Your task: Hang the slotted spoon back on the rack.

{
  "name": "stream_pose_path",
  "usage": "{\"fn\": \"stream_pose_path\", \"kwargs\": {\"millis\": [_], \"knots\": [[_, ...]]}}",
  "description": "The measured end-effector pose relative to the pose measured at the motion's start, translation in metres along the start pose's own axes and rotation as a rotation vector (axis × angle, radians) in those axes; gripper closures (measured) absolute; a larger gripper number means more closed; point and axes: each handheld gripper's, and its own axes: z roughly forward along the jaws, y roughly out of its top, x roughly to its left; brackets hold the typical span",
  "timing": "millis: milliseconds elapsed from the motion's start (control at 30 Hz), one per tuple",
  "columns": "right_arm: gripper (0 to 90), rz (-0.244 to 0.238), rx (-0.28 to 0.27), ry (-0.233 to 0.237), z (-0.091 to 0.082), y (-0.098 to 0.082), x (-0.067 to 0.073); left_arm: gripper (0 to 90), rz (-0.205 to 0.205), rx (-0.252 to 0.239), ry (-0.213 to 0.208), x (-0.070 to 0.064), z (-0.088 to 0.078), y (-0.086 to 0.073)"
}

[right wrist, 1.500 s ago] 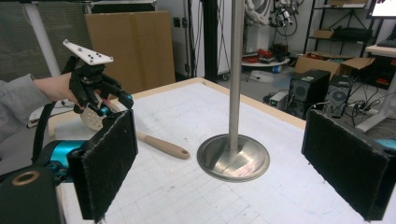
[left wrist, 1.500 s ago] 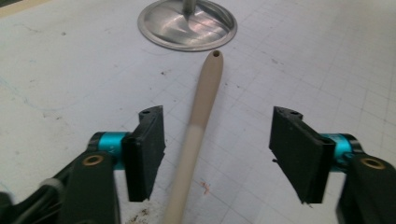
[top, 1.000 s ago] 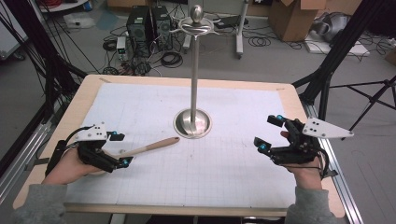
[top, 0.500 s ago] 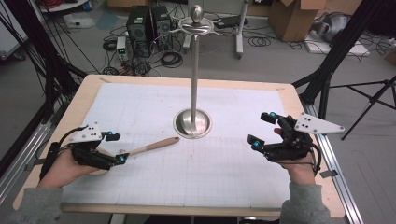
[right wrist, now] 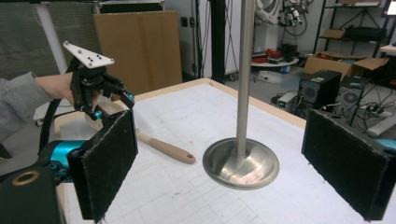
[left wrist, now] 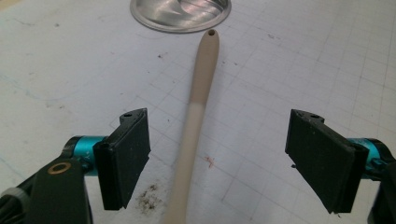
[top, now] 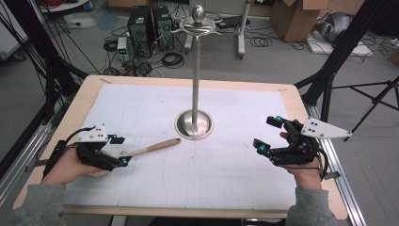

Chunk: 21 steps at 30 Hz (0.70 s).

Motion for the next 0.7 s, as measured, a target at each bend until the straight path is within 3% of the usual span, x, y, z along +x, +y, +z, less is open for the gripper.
{"fn": "stream_pose_path", "kwargs": {"millis": [567, 700], "knots": [[9.5, 0.009, -0.002, -0.032, -0.019, -0.005, 0.001, 30.0, 0.002, 0.117, -0.033, 0.013, 0.022, -0.003], [9.5, 0.015, 0.003, -0.032, -0.021, -0.006, 0.001, 33.8, 0.006, 0.14, -0.02, 0.015, 0.024, -0.003]]}}
